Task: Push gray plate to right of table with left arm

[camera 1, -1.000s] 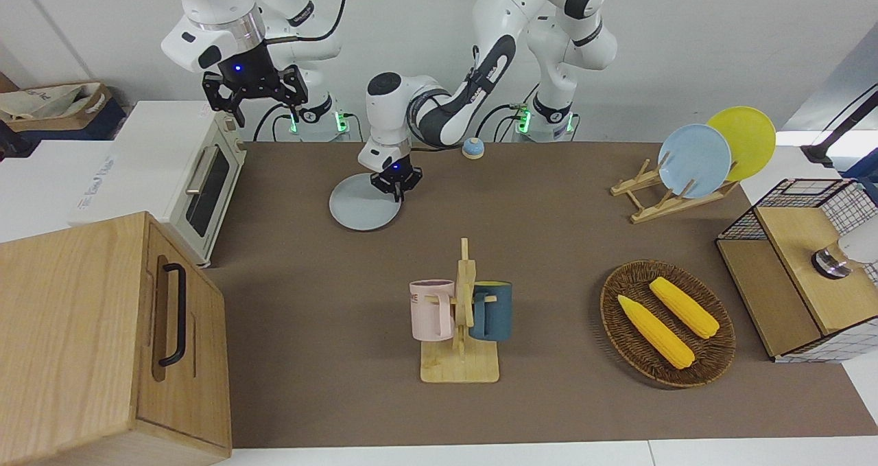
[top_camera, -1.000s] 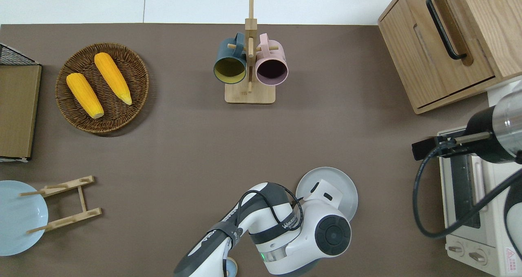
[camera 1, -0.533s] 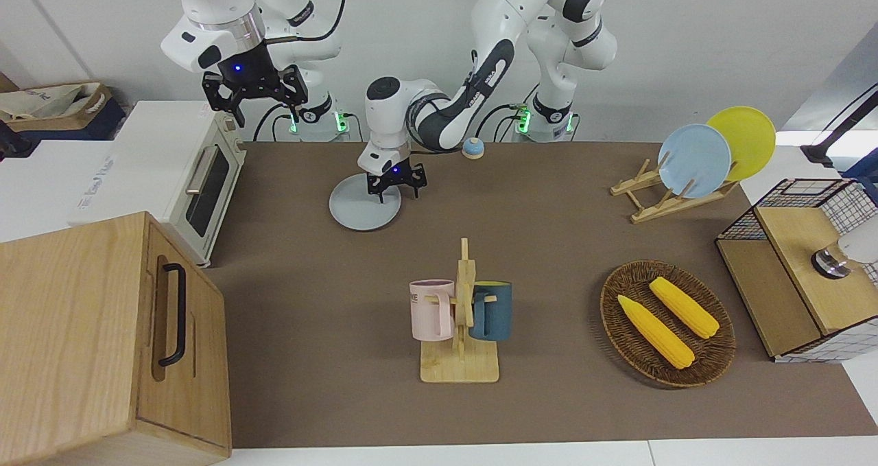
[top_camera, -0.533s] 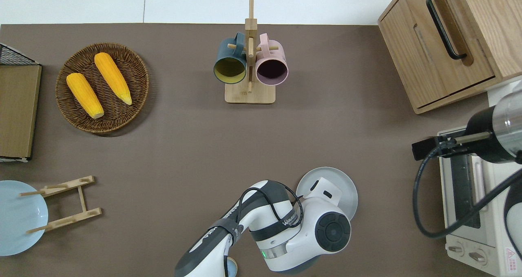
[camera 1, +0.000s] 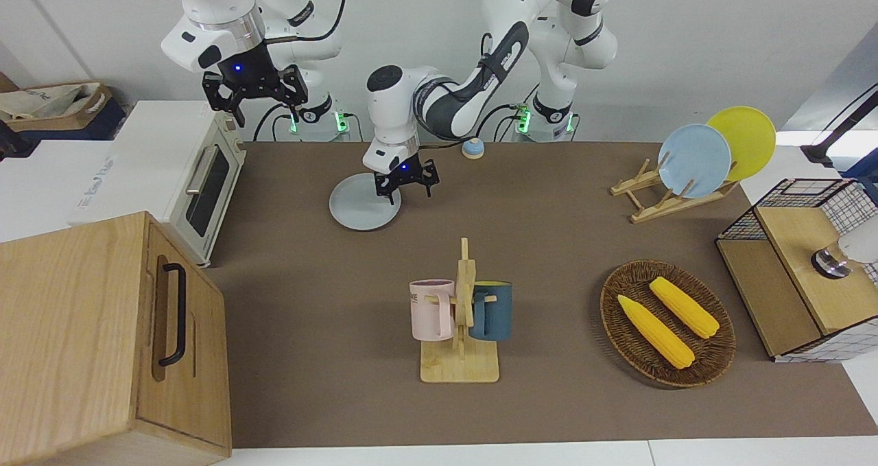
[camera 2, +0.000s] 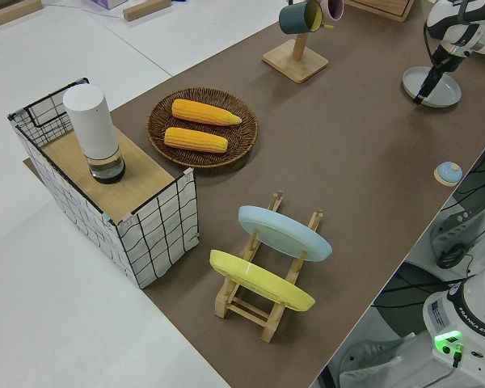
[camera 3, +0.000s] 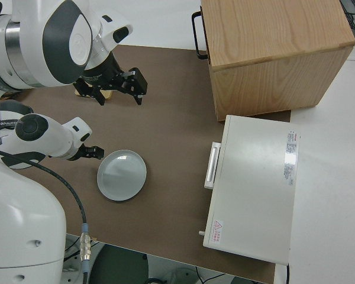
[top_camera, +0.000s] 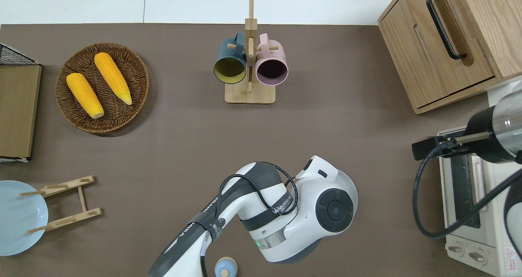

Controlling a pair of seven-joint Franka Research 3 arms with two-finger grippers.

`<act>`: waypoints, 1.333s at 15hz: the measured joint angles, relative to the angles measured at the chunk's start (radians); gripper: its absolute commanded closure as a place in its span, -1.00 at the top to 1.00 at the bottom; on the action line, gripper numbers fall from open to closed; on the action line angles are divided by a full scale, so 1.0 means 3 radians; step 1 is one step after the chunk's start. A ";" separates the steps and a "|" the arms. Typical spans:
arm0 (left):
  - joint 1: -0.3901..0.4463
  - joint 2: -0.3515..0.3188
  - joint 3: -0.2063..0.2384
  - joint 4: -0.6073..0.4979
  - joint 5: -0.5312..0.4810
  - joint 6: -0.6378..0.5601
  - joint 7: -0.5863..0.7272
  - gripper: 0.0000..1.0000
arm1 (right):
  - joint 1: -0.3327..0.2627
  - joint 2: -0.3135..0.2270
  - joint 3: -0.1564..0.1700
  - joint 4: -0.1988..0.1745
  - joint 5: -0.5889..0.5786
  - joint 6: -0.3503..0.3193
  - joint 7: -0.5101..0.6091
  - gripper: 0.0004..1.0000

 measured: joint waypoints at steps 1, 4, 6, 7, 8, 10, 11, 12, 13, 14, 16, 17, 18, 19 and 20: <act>0.0042 -0.0029 0.0001 0.0111 -0.0045 -0.0169 0.0082 0.98 | 0.0000 0.0000 0.0000 0.0000 0.0000 0.0000 0.0000 0.97; 0.0237 -0.0097 0.0011 0.0627 -0.0261 -0.0834 0.0533 0.98 | 0.0000 0.0000 0.0000 0.0000 0.0000 0.0000 0.0000 0.97; 0.0407 -0.0125 0.0008 0.0856 -0.0312 -0.1122 0.0786 0.97 | 0.0000 0.0000 0.0000 0.0000 0.0000 0.0000 0.0000 0.97; 0.0489 -0.0130 0.0006 0.0953 -0.0322 -0.1227 0.0898 0.98 | 0.0000 0.0000 0.0000 0.0000 0.0000 0.0000 0.0000 0.97; 0.0573 -0.0134 0.0004 0.1044 -0.0330 -0.1355 0.1039 0.97 | 0.0000 0.0000 0.0000 0.0000 0.0000 0.0000 0.0000 0.97; 0.0728 -0.0156 0.0003 0.1174 -0.0338 -0.1566 0.1314 0.97 | 0.0000 0.0000 0.0000 0.0000 0.0000 0.0000 0.0000 0.97; 0.0826 -0.0184 0.0004 0.1216 -0.0361 -0.1657 0.1462 0.98 | 0.0000 0.0000 0.0000 0.0000 0.0000 0.0000 0.0000 0.97; 0.1026 -0.0245 0.0005 0.1255 -0.0423 -0.1768 0.1741 0.98 | 0.0000 0.0000 0.0000 0.0000 0.0000 0.0000 0.0000 0.97; 0.1220 -0.0309 0.0007 0.1270 -0.0479 -0.1817 0.2010 0.98 | 0.0000 0.0000 0.0000 0.0000 0.0000 0.0000 0.0000 0.97; 0.1366 -0.0356 0.0005 0.1277 -0.0515 -0.1846 0.2209 0.98 | 0.0000 0.0000 0.0000 0.0000 0.0000 0.0000 0.0000 0.97; 0.1687 -0.0463 0.0013 0.1281 -0.0562 -0.1942 0.2633 0.98 | 0.0000 0.0000 0.0000 0.0000 0.0000 0.0000 0.0000 0.97; 0.1785 -0.0499 0.0016 0.1282 -0.0564 -0.1984 0.2773 0.98 | 0.0000 0.0000 0.0000 0.0000 0.0000 0.0000 0.0000 0.97; 0.1890 -0.0542 0.0019 0.1283 -0.0568 -0.2013 0.2925 0.98 | 0.0000 0.0000 0.0000 0.0000 0.0000 0.0000 0.0000 0.97; 0.2000 -0.0584 0.0020 0.1284 -0.0573 -0.2026 0.3088 0.98 | 0.0000 0.0000 0.0000 0.0000 0.0000 0.0000 0.0000 0.97; 0.2139 -0.0636 0.0026 0.1284 -0.0576 -0.2038 0.3273 0.98 | 0.0000 0.0000 0.0000 0.0000 0.0000 0.0000 0.0000 0.97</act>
